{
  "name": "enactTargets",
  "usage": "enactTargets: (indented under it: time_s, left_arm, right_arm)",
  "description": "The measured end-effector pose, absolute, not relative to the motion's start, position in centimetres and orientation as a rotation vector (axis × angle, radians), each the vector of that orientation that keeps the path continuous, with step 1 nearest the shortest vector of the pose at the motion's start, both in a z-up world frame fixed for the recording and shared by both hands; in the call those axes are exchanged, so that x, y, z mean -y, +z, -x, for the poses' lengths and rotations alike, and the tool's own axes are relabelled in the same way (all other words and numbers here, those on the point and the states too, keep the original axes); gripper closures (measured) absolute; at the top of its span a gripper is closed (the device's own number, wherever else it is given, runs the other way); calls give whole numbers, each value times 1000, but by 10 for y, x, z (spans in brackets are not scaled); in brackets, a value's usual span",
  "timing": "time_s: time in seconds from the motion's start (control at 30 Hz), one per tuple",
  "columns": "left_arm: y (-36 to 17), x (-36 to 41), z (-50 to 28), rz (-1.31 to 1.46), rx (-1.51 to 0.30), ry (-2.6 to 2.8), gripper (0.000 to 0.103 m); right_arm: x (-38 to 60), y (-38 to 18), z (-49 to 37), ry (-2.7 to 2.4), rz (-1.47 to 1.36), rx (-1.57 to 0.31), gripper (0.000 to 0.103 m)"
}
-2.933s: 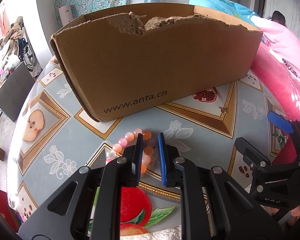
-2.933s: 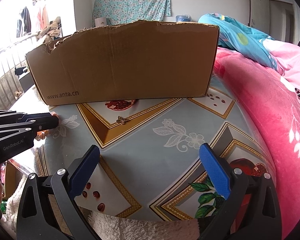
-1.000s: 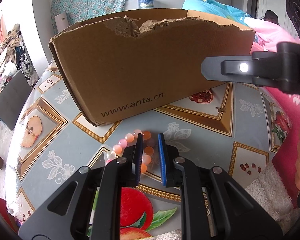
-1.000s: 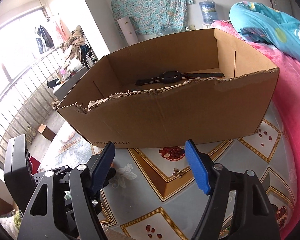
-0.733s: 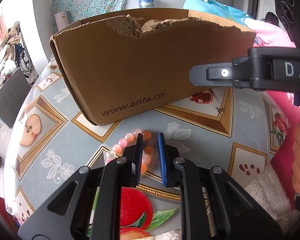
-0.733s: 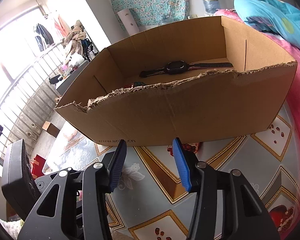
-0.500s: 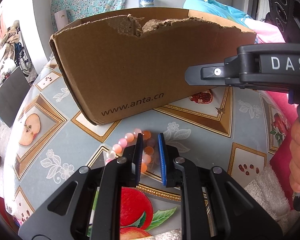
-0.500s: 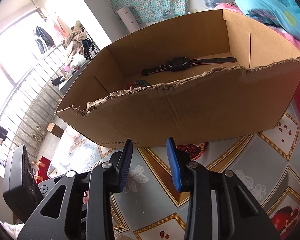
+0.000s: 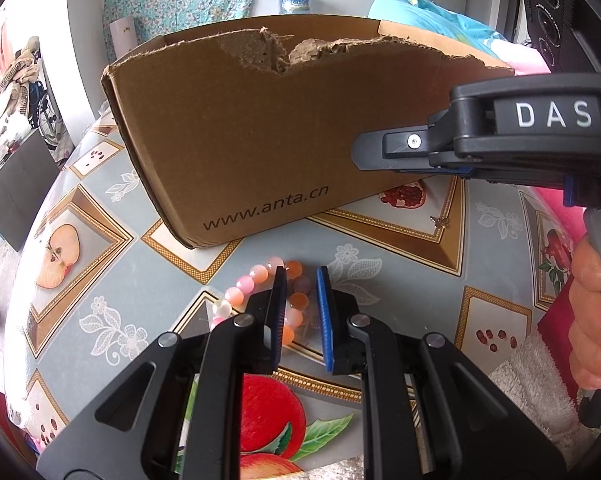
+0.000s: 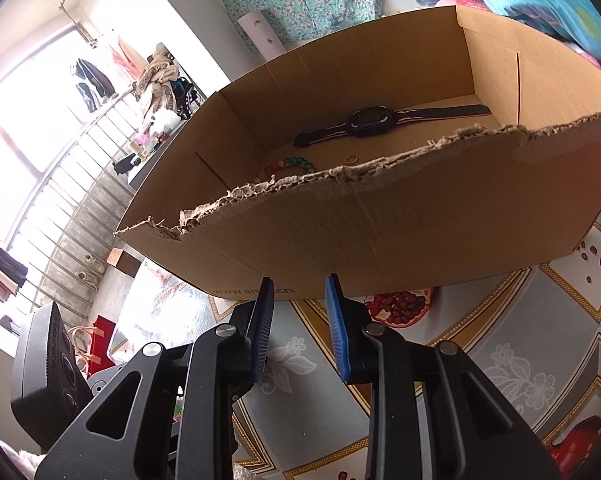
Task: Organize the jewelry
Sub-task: 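Swing the right tool over the box, then back toward the small gold charm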
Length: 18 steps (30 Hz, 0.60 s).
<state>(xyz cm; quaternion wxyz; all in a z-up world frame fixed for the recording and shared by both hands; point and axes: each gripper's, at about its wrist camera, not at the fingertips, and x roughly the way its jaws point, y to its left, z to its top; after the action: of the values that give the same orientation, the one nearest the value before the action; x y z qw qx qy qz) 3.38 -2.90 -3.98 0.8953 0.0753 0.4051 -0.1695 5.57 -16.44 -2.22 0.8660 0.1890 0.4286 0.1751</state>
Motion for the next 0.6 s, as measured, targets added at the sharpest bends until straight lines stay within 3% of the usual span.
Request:
enactTargets:
  time_s: [0.6]
  left_arm:
    - [-40,31,-33,-157,-844,-343,89]
  right_arm:
    - [158,-24,-58,426,-459,-870,77]
